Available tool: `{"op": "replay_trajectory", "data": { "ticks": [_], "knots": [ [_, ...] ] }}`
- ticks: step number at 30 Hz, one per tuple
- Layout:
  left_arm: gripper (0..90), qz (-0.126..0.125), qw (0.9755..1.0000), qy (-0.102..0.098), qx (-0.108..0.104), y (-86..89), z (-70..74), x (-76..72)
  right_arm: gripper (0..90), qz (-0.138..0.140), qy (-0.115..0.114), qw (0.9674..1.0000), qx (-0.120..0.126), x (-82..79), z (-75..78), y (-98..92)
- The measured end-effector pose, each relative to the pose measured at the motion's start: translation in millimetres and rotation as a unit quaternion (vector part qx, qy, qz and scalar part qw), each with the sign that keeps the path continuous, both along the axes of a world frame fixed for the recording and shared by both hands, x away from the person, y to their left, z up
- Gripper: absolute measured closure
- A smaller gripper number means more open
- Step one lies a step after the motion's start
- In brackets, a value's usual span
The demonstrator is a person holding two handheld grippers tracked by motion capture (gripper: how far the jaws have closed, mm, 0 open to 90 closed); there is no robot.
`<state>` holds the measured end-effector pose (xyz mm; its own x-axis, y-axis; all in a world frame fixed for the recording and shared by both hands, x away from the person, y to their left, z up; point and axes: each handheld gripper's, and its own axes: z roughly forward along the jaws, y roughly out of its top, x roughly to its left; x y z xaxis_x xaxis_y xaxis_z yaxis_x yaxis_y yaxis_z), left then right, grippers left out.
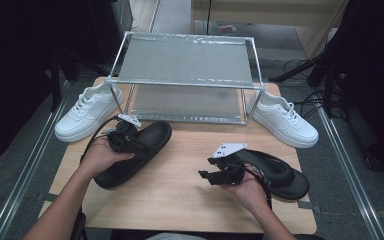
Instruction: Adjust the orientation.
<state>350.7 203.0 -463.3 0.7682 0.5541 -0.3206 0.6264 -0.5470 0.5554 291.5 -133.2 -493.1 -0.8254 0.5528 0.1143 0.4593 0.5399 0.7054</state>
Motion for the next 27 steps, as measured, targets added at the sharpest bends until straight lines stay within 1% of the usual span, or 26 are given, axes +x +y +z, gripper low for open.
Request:
{"op": "replay_trajectory", "data": {
  "ticks": [2, 4, 5, 6, 8, 9, 10, 11, 12, 13, 14, 15, 16, 17, 18, 19, 20, 23, 24, 27],
  "knots": [
    [84.8, -0.009, 1.0, 0.001, -0.001, -9.4, 2.5, 1.2, 43.6, -0.005, -0.003, 1.0, 0.002, -0.1, 0.5, -3.7],
    [85.2, -0.018, 0.9998, 0.007, -0.003, -18.8, 4.2, 2.1, 43.6, -0.011, -0.003, 0.9999, 0.004, -0.7, 1.2, -6.8],
    [85.3, -0.018, 0.9998, 0.007, -0.003, -18.8, 4.2, 2.1, 43.6, -0.011, -0.003, 0.9999, 0.004, -0.7, 1.2, -6.8],
    [85.4, -0.021, 0.9997, 0.008, -0.003, -23.5, 4.7, 2.3, 43.6, -0.016, -0.004, 0.9999, 0.005, -1.2, 1.9, -9.7],
    [85.4, -0.027, 0.9995, 0.012, 0.003, -33.3, 5.6, 3.7, 43.6, -0.019, -0.004, 0.9998, 0.008, -1.7, 2.2, -12.1],
    [85.4, -0.03, 0.9993, 0.021, 0.004, -43.9, 5.3, 5.3, 43.6, -0.021, -0.004, 0.9997, 0.009, -1.8, 2.4, -13.2],
    [85.4, -0.034, 0.9991, 0.026, 0.005, -49.3, 5.0, 6.4, 43.5, -0.025, -0.002, 0.9996, 0.009, -2.4, 2.9, -14.1],
    [85.4, -0.034, 0.9991, 0.026, 0.005, -49.3, 5.0, 6.4, 43.5, -0.025, -0.005, 0.9996, 0.01, -2.3, 2.8, -15.0],
    [85.4, -0.037, 0.9989, 0.027, 0.006, -54.9, 4.3, 7.3, 43.5, -0.025, -0.005, 0.9996, 0.01, -2.3, 2.8, -15.0],
    [85.5, -0.045, 0.9984, 0.033, 0.01, -66.5, 2.1, 8.5, 43.5, -0.027, -0.005, 0.9996, 0.009, -2.5, 2.9, -16.5],
    [85.4, -0.045, 0.9984, 0.033, 0.01, -66.5, 2.1, 8.5, 43.5, -0.03, -0.003, 0.9995, 0.009, -3.1, 3.1, -16.9],
    [85.4, -0.05, 0.9981, 0.034, 0.013, -72.5, 1.0, 8.7, 43.5, -0.03, -0.003, 0.9995, 0.009, -3.1, 3.1, -16.9],
    [85.3, -0.058, 0.9976, 0.034, 0.013, -84.1, -0.9, 8.3, 43.5, -0.03, -0.005, 0.9995, 0.01, -3.1, 2.9, -17.9],
    [85.3, -0.058, 0.9976, 0.034, 0.013, -84.1, -0.9, 8.3, 43.5, -0.031, -0.004, 0.9995, 0.01, -3.3, 2.8, -18.3],
    [85.3, -0.063, 0.9974, 0.035, 0.012, -89.4, -1.7, 8.5, 43.5, -0.031, -0.004, 0.9995, 0.01, -3.3, 2.8, -18.3],
    [85.2, -0.069, 0.9971, 0.031, 0.013, -99.7, -3.4, 8.5, 43.6, -0.033, -0.004, 0.9994, 0.009, -3.6, 2.5, -18.8],
    [85.2, -0.074, 0.9967, 0.03, 0.014, -104.3, -5.0, 9.2, 43.6, -0.034, -0.002, 0.9994, 0.008, -3.8, 2.3, -19.0],
    [84.9, -0.079, 0.9962, 0.028, 0.023, -115.9, -13.0, 10.2, 43.6, -0.034, -0.002, 0.9994, 0.007, -3.6, 1.7, -19.2],
    [84.9, -0.079, 0.9962, 0.028, 0.023, -115.9, -13.0, 10.2, 43.5, -0.035, -0.002, 0.9994, 0.007, -3.6, 1.6, -19.1],
    [84.7, -0.08, 0.996, 0.029, 0.029, -121.8, -21.5, 11.2, 43.6, -0.033, -0.003, 0.9994, 0.007, -3.5, 1.3, -18.8]
  ]
}}
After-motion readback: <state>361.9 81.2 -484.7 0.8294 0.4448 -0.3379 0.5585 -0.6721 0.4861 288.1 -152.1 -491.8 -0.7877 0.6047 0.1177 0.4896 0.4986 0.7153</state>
